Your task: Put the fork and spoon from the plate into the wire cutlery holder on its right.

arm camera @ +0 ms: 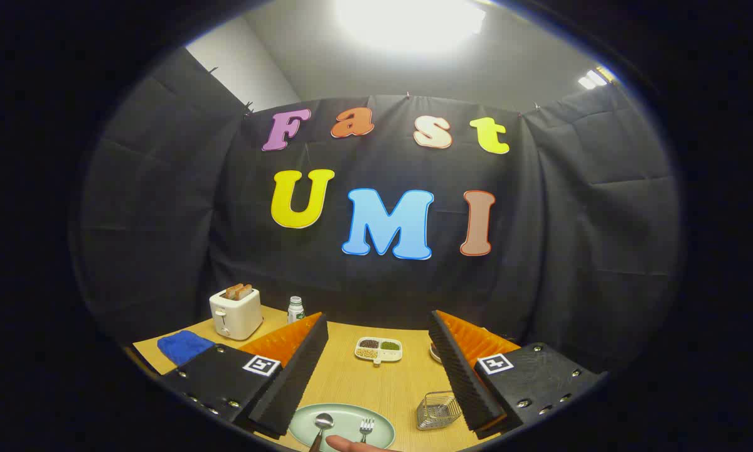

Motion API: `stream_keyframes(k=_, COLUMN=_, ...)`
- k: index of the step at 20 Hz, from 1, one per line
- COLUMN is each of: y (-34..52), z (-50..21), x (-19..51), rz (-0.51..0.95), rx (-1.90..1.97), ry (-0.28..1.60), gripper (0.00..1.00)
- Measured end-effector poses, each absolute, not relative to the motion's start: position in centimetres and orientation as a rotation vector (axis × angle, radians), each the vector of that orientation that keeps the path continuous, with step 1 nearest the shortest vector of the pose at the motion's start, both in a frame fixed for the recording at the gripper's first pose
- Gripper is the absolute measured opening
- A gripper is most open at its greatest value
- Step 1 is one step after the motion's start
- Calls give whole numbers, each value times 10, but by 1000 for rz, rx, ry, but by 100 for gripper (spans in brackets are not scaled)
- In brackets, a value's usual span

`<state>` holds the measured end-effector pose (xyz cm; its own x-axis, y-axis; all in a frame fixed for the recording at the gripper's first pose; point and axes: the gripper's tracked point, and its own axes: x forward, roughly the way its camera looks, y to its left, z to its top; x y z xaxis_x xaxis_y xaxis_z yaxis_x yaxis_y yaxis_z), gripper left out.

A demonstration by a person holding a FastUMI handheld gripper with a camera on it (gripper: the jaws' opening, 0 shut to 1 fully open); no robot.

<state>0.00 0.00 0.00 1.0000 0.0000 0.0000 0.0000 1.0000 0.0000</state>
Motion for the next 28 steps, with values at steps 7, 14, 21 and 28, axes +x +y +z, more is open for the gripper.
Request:
stream_keyframes(k=7, y=-10, z=6, x=5, rz=-41, rx=13, ry=-21, gripper=99)
stream_keyframes(k=14, y=-7, z=4, x=20, rz=-23, rx=21, ry=-8, gripper=99)
stream_keyframes(k=21, y=4, z=-35, x=26, rz=28, rx=-19, ry=112, gripper=99)
stream_keyframes(k=28, y=12, z=-113, x=20, rz=85, rx=-86, ry=404, gripper=99)
